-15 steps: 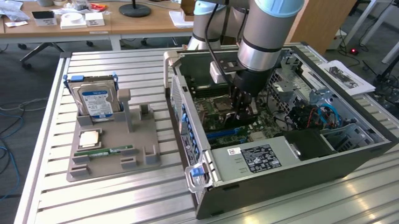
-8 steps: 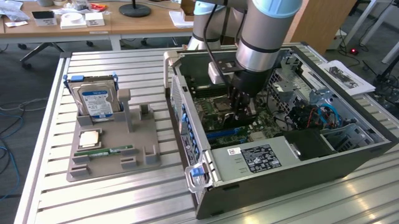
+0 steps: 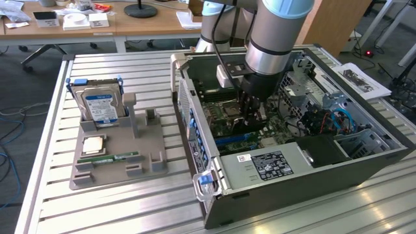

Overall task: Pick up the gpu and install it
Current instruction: 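Insert the gpu into the slot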

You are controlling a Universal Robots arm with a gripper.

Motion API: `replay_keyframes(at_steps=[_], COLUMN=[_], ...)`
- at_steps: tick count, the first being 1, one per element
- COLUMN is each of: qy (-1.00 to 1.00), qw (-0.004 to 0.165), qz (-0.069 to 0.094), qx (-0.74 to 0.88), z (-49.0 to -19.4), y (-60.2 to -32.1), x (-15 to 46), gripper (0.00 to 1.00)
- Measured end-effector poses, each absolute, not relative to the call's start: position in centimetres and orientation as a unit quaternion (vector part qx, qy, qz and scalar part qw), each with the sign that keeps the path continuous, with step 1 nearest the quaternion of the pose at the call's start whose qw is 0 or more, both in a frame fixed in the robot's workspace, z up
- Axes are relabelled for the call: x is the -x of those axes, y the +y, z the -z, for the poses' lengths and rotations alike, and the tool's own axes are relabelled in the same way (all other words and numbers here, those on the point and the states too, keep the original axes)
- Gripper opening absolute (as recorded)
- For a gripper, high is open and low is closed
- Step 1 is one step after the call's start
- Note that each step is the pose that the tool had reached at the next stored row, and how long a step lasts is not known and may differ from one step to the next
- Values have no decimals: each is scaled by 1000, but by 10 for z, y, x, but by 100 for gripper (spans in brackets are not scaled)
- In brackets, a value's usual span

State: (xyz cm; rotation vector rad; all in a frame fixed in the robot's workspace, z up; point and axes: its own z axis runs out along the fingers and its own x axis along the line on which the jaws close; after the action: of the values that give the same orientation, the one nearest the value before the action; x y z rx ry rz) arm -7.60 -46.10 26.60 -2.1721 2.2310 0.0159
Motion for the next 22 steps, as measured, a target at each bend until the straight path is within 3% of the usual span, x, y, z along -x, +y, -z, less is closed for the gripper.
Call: replay_keyframes(at_steps=[22], qy=[716], qw=[14], qz=[-5], qx=[698], z=[-266], y=[-460], x=[83], gripper=[27])
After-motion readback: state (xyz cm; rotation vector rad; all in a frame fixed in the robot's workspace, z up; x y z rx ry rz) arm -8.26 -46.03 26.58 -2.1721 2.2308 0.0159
